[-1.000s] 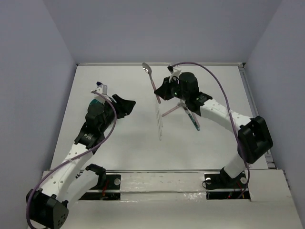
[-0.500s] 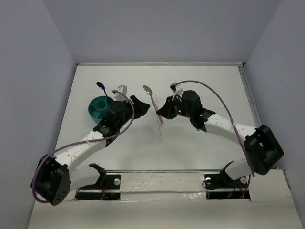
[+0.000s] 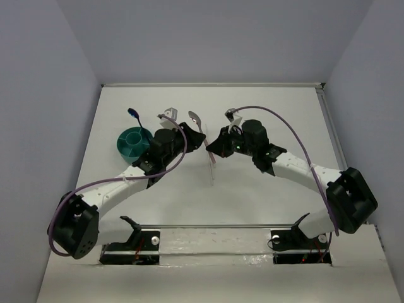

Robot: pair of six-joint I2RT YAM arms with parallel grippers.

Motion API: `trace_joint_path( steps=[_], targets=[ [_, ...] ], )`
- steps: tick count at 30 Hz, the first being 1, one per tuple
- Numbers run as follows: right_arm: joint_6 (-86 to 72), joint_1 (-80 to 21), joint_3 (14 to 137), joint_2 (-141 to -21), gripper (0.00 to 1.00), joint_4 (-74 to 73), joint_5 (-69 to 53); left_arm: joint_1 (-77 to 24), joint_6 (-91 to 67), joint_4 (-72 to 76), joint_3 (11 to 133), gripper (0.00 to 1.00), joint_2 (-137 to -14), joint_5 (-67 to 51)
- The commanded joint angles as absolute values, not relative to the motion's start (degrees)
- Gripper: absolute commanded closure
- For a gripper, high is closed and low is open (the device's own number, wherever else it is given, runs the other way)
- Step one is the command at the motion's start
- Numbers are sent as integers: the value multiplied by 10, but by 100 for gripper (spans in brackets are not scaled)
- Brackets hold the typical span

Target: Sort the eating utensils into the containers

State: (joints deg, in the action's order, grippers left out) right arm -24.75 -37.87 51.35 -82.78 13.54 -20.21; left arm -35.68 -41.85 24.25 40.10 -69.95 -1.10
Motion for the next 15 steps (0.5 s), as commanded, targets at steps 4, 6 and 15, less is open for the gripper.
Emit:
trace_joint_path(
  steps=[4,6,15],
  targets=[
    [-237,-385,504,-809,100,178,-214,-367,-416,288,423,71,-710,17],
    [-235,-385,501,-802,100,177,-216,-367,-416,289,426,72,-719,17],
    [-226,-385,497,-795,100,169,-203,-373,-412,267,447,75,-747,14]
  ],
)
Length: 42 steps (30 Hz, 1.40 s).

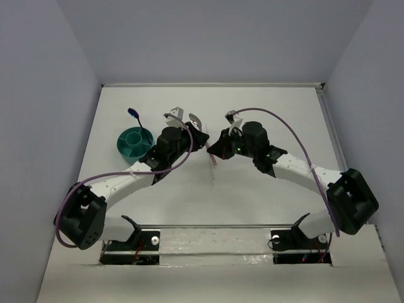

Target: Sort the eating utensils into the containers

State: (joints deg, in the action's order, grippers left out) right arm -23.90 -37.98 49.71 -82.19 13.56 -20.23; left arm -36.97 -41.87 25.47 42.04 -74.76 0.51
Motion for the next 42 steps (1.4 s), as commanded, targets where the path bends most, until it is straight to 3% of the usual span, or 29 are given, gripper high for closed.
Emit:
trace_joint_path(
  steps=[1,6,7,8,11,13,14,17,18,22,30,42],
  targets=[
    [-225,-385,497,-795,100,167,-204,-373,-412,271,446,83,-745,17],
    [-225,-385,498,-801,100,166,-208,-373,-405,268,453,87,-754,26],
    [-224,-385,498,-802,100,167,-208,-373,-403,264,460,97,-764,23],
    [-224,-385,497,-802,100,165,-206,-373,-402,262,463,100,-766,23],
    [-221,-385,495,-800,98,163,-193,-373,-393,247,472,100,-762,40],
    [-219,-385,494,-799,82,163,-192,-373,-380,240,481,100,-755,63],
    [-217,-385,493,-796,67,164,-195,-367,-374,229,486,100,-750,69],
    [-215,-385,490,-788,50,165,-195,-349,-360,208,511,100,-743,89],
    [-214,-385,488,-784,40,166,-193,-333,-353,194,518,100,-741,94],
    [-209,-385,481,-755,28,157,-170,-278,-333,166,549,100,-715,146],
    [-202,-385,468,-734,27,155,-121,-180,-210,90,620,100,-742,261],
    [-199,-385,455,-723,27,165,-92,-126,-81,191,555,100,-773,357]
  ],
)
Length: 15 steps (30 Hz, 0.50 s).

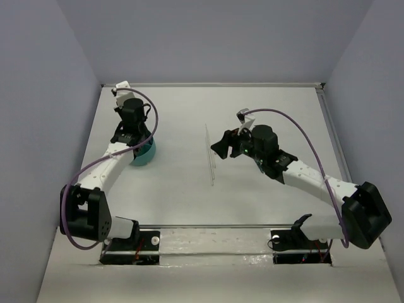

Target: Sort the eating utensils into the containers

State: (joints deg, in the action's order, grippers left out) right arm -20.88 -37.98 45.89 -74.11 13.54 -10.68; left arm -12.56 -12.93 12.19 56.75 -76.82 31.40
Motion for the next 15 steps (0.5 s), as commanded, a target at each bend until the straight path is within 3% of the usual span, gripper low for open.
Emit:
trace_joint_path(
  steps=[1,15],
  targets=[
    [-199,-385,455,-724,27,163,-93,-120,-76,211,548,100,-779,361],
    [-198,-385,454,-727,28,167,-98,-120,-91,278,504,100,-810,343]
  ],
)
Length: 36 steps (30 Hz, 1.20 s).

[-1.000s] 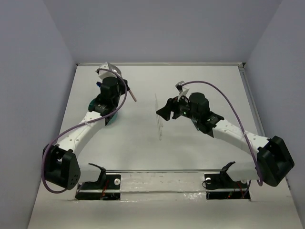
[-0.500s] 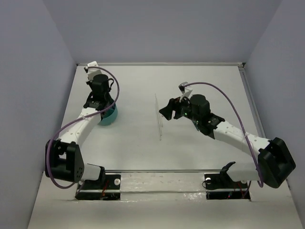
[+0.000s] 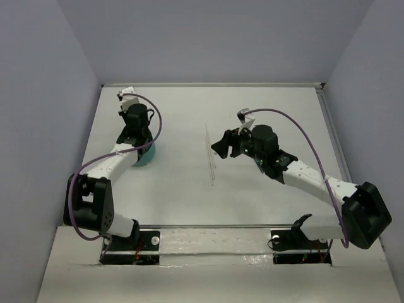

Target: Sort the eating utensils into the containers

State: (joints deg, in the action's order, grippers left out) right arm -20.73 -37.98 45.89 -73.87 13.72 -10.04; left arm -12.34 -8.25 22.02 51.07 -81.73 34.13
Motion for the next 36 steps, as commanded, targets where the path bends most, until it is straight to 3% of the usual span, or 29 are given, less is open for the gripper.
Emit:
trace_joint_path(
  steps=[1,16,19,22,27,36],
  targets=[
    [-199,-385,454,-727,28,167,-99,-120,-94,281,499,100,-813,339],
    [-197,-385,458,-737,29,166,-102,-120,-167,253,500,100,-861,323],
    [-196,-385,459,-738,29,166,-100,-120,-174,246,501,96,-873,326],
    [-196,-385,460,-744,29,166,-98,-126,-178,243,503,78,-876,337],
    [-197,-385,461,-747,29,166,-99,-126,-188,233,500,59,-867,353],
    [-196,-385,461,-748,29,164,-96,-155,-182,223,504,56,-844,387]
  ],
)
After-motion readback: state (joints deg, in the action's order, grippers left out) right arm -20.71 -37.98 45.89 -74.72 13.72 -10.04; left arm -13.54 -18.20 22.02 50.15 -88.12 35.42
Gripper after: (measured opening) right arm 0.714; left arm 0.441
